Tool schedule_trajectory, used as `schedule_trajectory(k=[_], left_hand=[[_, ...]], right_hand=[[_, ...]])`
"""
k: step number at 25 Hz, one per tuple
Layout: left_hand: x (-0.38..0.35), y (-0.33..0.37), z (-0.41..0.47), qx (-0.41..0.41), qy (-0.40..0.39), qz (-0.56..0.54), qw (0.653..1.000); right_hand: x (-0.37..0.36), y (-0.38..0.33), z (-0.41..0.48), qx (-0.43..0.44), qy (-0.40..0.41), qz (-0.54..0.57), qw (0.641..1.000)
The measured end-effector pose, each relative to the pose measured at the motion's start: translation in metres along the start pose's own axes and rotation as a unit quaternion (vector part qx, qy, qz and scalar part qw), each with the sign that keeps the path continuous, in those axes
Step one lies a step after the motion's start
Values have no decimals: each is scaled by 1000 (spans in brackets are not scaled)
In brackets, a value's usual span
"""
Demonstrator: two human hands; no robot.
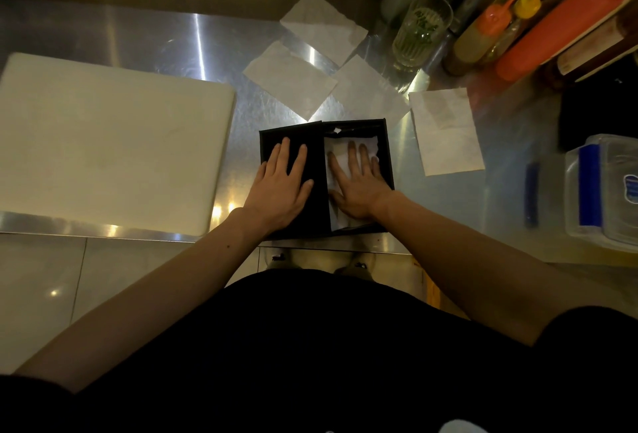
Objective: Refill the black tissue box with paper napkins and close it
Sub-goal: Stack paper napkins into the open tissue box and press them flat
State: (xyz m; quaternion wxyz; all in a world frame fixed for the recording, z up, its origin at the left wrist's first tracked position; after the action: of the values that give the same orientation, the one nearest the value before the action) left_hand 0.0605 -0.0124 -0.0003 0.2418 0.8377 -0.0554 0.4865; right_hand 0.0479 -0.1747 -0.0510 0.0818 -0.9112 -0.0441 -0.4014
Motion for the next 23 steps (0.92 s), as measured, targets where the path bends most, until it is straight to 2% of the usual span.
schedule_trajectory(k=[5, 9, 14, 17, 20, 23], left_hand=[[-1, 0, 0, 2, -2, 2, 1000], [-8, -3, -3, 1, 9, -5, 1000], [-20, -4, -7, 5, 19, -20, 1000], [-23, -7, -7, 2, 27, -21, 999], [-25, -7, -7, 5, 43, -23, 999], [-28, -5, -6, 12, 53, -39, 998]], right_hand=[[6, -2, 4, 14, 21, 37, 999], [7, -5, -5, 14, 99, 19, 995], [-7, -2, -3, 8, 41, 44, 998], [-2, -4, -8, 8, 41, 52, 998], [16, -8, -24, 21, 118, 64, 991], [48, 5, -57, 77, 289, 136, 944]])
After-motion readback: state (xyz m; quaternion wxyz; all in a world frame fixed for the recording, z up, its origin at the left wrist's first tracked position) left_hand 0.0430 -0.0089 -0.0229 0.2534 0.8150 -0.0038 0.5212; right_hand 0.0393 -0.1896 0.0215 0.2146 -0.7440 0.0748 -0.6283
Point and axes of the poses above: each hand's wrist, its own z-axis towards the middle knuckle, its own x-axis out of the back of the hand, y = z × x, the point moved 6 cm from there along z, towards the middle knuckle, and after that the axes turned 6 degrees about -y, right-handed, at the moved point
